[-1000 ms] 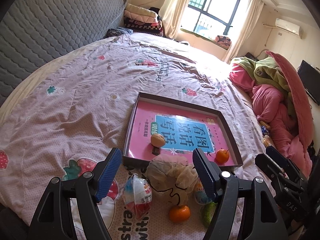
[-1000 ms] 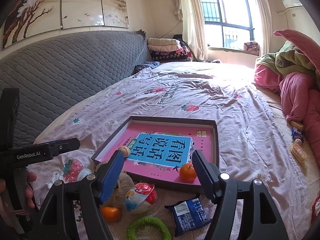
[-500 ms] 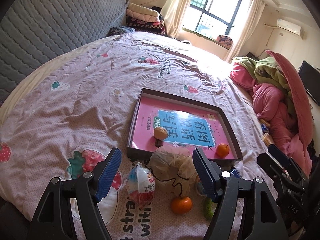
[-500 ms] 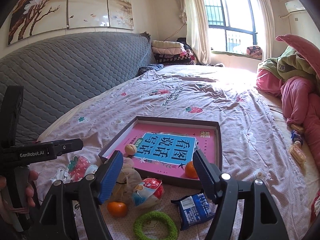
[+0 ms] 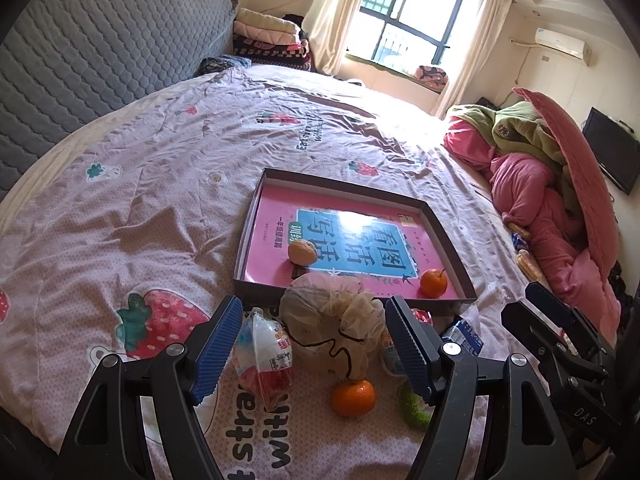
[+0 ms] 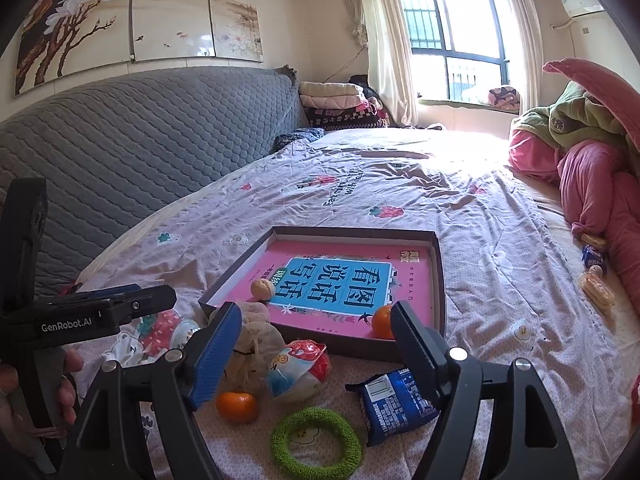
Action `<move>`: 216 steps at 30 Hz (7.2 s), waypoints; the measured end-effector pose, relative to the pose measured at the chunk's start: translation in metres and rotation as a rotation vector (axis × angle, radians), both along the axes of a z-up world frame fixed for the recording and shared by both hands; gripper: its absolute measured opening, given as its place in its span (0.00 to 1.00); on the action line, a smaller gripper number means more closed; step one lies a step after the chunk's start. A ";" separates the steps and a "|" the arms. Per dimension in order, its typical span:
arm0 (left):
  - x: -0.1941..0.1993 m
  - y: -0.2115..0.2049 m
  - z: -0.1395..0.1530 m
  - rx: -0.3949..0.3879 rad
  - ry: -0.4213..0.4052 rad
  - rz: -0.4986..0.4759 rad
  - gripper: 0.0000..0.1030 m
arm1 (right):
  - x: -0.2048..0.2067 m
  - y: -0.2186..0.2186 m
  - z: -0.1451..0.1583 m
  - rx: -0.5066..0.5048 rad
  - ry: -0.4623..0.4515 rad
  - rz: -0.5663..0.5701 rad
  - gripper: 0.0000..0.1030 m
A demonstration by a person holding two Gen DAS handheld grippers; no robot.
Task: Organize objects
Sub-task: 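Move both open tools toward the remaining objects beside the tray, then close the right tool on the green ring while the left approaches the clear bag, then carry the green ring in the right tool toward the tray while the left carries the clear bag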
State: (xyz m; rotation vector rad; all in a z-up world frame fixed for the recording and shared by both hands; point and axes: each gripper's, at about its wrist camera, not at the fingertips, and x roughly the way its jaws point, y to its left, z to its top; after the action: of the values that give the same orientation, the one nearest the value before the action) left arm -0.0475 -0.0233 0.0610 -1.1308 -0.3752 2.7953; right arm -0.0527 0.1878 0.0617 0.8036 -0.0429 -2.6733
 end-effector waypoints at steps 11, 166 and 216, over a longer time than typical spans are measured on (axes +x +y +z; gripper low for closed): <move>0.005 -0.001 -0.026 -0.009 -0.013 -0.029 0.73 | 0.021 0.000 -0.018 0.016 0.001 -0.018 0.75; 0.019 0.019 -0.042 -0.157 0.018 -0.055 0.52 | 0.029 -0.027 -0.048 0.111 0.020 0.007 0.15; -0.043 0.038 0.000 -0.155 0.111 -0.048 0.52 | -0.031 -0.019 -0.011 0.084 0.103 -0.010 0.15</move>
State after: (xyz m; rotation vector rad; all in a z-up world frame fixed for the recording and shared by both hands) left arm -0.0901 0.0143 0.0612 -0.9923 -0.1217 2.8698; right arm -0.0835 0.1686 0.0509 0.6915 0.0918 -2.7378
